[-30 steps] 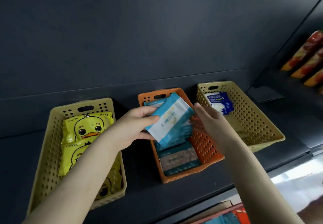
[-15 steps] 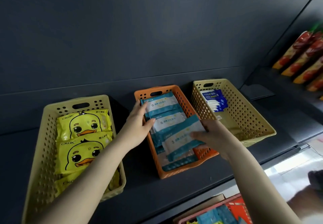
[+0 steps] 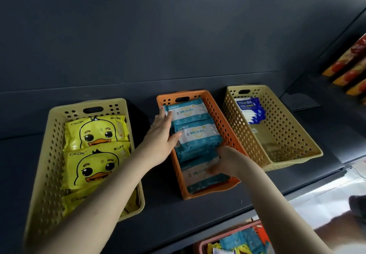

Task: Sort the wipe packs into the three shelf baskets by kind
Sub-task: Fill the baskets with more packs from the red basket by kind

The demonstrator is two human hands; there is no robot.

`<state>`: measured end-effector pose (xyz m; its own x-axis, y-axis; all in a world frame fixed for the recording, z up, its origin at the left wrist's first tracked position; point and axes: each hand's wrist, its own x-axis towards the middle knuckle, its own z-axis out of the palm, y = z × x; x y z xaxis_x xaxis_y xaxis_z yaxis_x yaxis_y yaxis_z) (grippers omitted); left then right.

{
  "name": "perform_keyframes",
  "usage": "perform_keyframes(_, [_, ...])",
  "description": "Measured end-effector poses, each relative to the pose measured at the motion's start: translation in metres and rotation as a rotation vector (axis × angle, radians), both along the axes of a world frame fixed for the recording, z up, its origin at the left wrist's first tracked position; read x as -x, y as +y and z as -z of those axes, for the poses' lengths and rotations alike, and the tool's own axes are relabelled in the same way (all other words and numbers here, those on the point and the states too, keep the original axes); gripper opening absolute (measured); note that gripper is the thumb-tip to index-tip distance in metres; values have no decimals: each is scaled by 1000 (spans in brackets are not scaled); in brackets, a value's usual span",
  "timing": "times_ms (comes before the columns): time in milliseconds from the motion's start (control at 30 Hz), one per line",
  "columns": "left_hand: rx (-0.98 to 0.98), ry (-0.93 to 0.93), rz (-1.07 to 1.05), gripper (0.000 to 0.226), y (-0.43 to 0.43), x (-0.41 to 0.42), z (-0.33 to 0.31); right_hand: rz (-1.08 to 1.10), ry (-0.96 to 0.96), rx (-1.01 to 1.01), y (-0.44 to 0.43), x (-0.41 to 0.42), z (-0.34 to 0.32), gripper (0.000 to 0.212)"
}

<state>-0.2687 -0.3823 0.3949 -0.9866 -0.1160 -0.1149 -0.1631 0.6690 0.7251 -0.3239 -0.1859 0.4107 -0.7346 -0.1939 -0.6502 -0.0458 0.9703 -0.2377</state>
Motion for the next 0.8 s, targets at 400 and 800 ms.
perform_keyframes(400, [44,4,-23,69,2,0,-2,-20,355,2,12,-7,8,20])
perform_keyframes(800, [216,16,-84,63,-2,4,-45,-247,375,274,16,13,-70,48])
